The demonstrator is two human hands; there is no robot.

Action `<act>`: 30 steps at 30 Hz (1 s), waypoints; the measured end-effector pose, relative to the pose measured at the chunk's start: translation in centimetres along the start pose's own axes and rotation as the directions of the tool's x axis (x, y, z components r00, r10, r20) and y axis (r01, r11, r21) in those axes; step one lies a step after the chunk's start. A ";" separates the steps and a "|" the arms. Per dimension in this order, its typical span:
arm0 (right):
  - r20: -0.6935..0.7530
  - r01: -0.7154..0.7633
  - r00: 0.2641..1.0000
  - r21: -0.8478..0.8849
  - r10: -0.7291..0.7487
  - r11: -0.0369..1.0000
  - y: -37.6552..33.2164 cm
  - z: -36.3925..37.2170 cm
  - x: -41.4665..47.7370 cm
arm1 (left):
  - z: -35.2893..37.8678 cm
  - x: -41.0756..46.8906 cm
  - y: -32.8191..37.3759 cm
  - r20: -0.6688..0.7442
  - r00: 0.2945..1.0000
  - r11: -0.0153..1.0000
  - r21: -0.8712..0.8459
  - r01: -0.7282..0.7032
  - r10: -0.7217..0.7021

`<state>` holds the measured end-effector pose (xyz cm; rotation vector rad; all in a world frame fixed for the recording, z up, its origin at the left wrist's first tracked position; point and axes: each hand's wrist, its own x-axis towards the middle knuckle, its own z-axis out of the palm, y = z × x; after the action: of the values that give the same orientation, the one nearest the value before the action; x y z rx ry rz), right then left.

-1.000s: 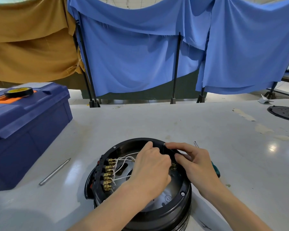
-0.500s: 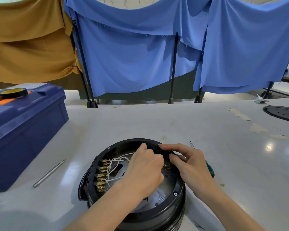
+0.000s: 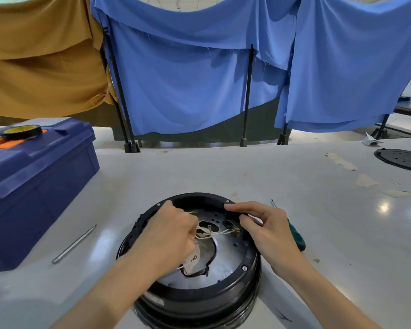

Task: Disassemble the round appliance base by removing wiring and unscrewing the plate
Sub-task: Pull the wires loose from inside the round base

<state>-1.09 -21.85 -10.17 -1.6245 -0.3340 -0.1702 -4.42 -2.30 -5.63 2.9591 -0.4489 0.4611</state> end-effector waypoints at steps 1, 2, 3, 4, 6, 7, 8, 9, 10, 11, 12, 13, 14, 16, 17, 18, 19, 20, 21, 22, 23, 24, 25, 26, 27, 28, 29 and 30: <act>0.008 -0.002 1.000 0.007 0.002 1.000 -0.1 0.1 0.0 | 0.4 -0.2 0.3 0.008 1.000 0.994 -0.107 0.019 -0.018; 0.015 -0.004 1.000 0.016 0.004 1.000 -0.1 0.1 0.0 | 0.8 -0.4 0.5 0.030 0.999 0.979 -0.200 0.048 -0.043; 0.020 -0.008 1.000 0.021 0.007 1.000 -0.2 0.0 0.0 | 1.1 -0.4 0.6 0.047 0.997 0.959 -0.273 0.079 -0.068; 0.024 -0.012 1.000 0.024 0.011 1.000 -0.2 0.0 0.0 | 1.1 -0.3 0.6 0.039 0.995 0.936 -0.338 0.099 -0.091; 0.035 -0.017 0.999 0.038 0.016 0.999 -0.3 -0.1 -0.1 | 1.0 -0.2 0.5 0.016 0.993 0.888 -0.446 0.112 -0.117; 0.041 -0.019 0.999 0.046 0.017 0.999 -0.4 0.0 -0.1 | 0.8 -0.2 0.6 0.007 0.992 0.875 -0.471 0.113 -0.125; 0.047 -0.017 0.999 0.048 0.014 0.999 -0.5 -0.1 -0.1 | 0.7 -0.2 1.0 -0.010 0.992 0.873 -0.477 0.103 -0.123; 0.052 -0.011 0.999 0.054 0.008 0.999 -0.6 -0.1 -0.1 | 0.5 0.0 1.5 -0.028 0.992 0.877 -0.472 0.094 -0.121; 0.058 -0.010 0.998 0.070 0.006 0.997 -0.7 -0.2 -0.1 | 0.4 0.1 2.0 -0.038 0.992 0.882 -0.463 0.088 -0.118; 0.071 -0.019 0.997 0.099 0.012 0.995 -1.0 -0.2 -0.2 | 0.2 0.3 2.3 -0.046 0.992 0.885 -0.459 0.080 -0.114; 0.087 -0.036 0.996 0.128 0.025 0.991 -1.2 -0.2 -0.2 | 0.1 0.5 2.6 -0.055 0.993 0.888 -0.454 0.069 -0.105; 0.101 -0.050 0.994 0.150 0.035 0.987 -1.4 -0.1 -0.3 | 0.0 0.7 2.8 -0.060 0.994 0.897 -0.438 0.061 -0.096; 0.109 -0.052 0.993 0.158 0.035 0.986 -1.4 0.0 -0.3 | 0.0 0.9 2.8 -0.061 0.994 0.912 -0.408 0.054 -0.087; 0.110 -0.024 0.994 0.138 0.009 0.990 -1.2 0.3 -0.3 | 0.2 1.3 2.9 -0.063 0.996 0.936 -0.352 0.032 -0.058; 0.106 -0.007 0.994 0.114 -0.006 0.993 -1.1 0.5 -0.2 | 0.3 1.4 3.1 -0.064 0.997 0.944 -0.330 0.019 -0.043; 0.101 0.006 0.995 0.095 -0.015 0.995 -0.9 0.7 -0.2 | 0.4 1.4 3.3 -0.066 0.997 0.951 -0.310 0.016 -0.038; 0.094 0.012 0.995 0.090 -0.021 0.996 -0.9 0.9 -0.3 | 0.5 1.4 3.7 -0.078 0.996 0.955 -0.296 0.018 -0.043; 0.084 0.012 0.996 0.100 -0.021 0.995 -0.9 1.0 -0.3 | 0.5 1.5 4.0 -0.098 0.994 0.956 -0.293 0.022 -0.053; 0.070 0.004 0.997 0.119 -0.012 0.993 -0.9 1.1 -0.3 | 0.6 1.5 4.3 -0.122 0.990 0.957 -0.290 0.027 -0.065; 0.058 -0.010 0.998 0.138 0.002 0.990 -1.0 1.2 -0.3 | 0.6 1.7 4.4 -0.140 0.988 0.964 -0.265 0.031 -0.071; 0.046 -0.023 0.999 0.149 0.016 0.989 -1.1 1.2 -0.3 | 0.7 1.9 4.4 -0.152 0.986 0.974 -0.225 0.030 -0.066; 0.033 -0.037 0.999 0.151 0.032 0.988 -1.1 1.2 -0.2 | 0.7 2.1 4.3 -0.155 0.987 0.982 -0.191 0.015 -0.046; 0.014 -0.057 0.998 0.145 0.055 0.988 -1.1 1.2 -0.2 | 0.7 2.3 4.1 -0.148 0.989 0.982 -0.188 -0.008 -0.020; -0.014 -0.081 0.996 0.135 0.083 0.988 -1.2 1.2 -0.2 | 0.7 2.5 3.8 -0.133 0.991 0.977 -0.211 -0.028 -0.001; -0.052 -0.101 0.993 0.122 0.108 0.987 -1.2 1.1 0.0 | 0.5 2.6 3.3 -0.118 0.993 0.970 -0.242 -0.033 0.004; -0.102 -0.107 0.988 0.106 0.118 0.989 -1.3 0.8 0.3 | 0.3 2.7 2.8 -0.109 0.994 0.966 -0.258 -0.028 0.000; -0.162 -0.101 0.980 0.085 0.114 0.991 -1.2 0.4 0.7 | 0.1 2.7 2.1 -0.111 0.994 0.965 -0.260 -0.014 -0.016; -0.232 -0.097 0.967 0.063 0.109 0.993 -1.1 -0.1 1.3 | -0.1 2.7 1.5 -0.112 0.993 0.964 -0.267 0.009 -0.040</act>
<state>-0.23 -21.80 -8.68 -1.5476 -0.0711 -0.2699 -2.44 -4.40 -4.58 2.6606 -0.4235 0.5224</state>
